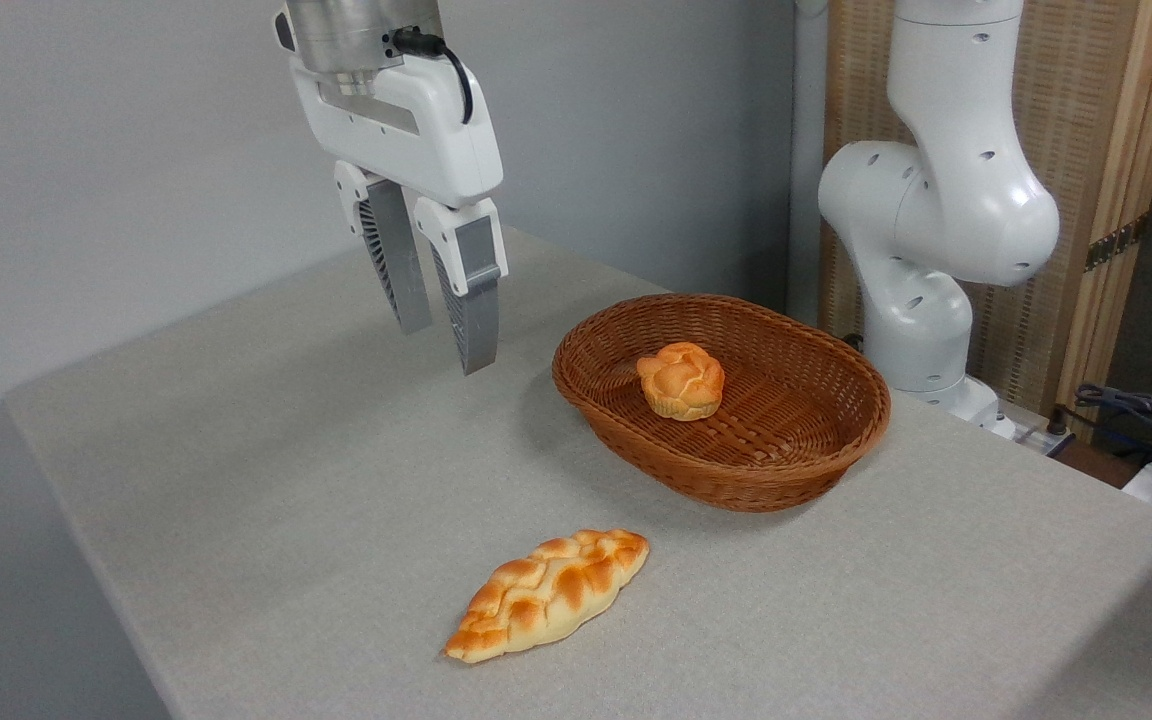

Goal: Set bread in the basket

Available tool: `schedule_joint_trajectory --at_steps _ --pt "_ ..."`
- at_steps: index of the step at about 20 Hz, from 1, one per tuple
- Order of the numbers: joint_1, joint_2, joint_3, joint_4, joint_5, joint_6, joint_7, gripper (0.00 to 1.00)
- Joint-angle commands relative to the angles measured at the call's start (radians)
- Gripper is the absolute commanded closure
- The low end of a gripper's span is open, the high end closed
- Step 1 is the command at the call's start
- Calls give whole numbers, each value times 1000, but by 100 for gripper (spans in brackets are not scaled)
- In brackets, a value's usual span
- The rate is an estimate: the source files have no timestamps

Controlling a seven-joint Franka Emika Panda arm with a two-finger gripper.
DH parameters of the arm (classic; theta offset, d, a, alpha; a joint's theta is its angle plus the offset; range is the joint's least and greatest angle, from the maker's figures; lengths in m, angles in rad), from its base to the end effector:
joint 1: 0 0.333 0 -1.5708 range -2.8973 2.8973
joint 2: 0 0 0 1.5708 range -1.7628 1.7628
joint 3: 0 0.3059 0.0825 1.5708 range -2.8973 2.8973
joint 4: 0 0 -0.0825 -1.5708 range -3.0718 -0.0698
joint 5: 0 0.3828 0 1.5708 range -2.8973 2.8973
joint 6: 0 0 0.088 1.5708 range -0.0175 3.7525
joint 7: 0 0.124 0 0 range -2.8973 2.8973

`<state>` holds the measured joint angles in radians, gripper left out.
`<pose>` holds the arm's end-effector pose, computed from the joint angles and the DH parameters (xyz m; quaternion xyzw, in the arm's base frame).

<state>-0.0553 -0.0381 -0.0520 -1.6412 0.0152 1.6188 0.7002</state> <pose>0.5430 -0.0571 0.5893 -0.9194 0.3931 -0.0050 0.0105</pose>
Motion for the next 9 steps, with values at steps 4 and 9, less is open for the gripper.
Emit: schedule_joint_trajectory --at_steps 4,9 --pt "-15 -5 43 7 -67 -14 5 0" --pt "-15 -6 43 7 -63 -14 15 0"
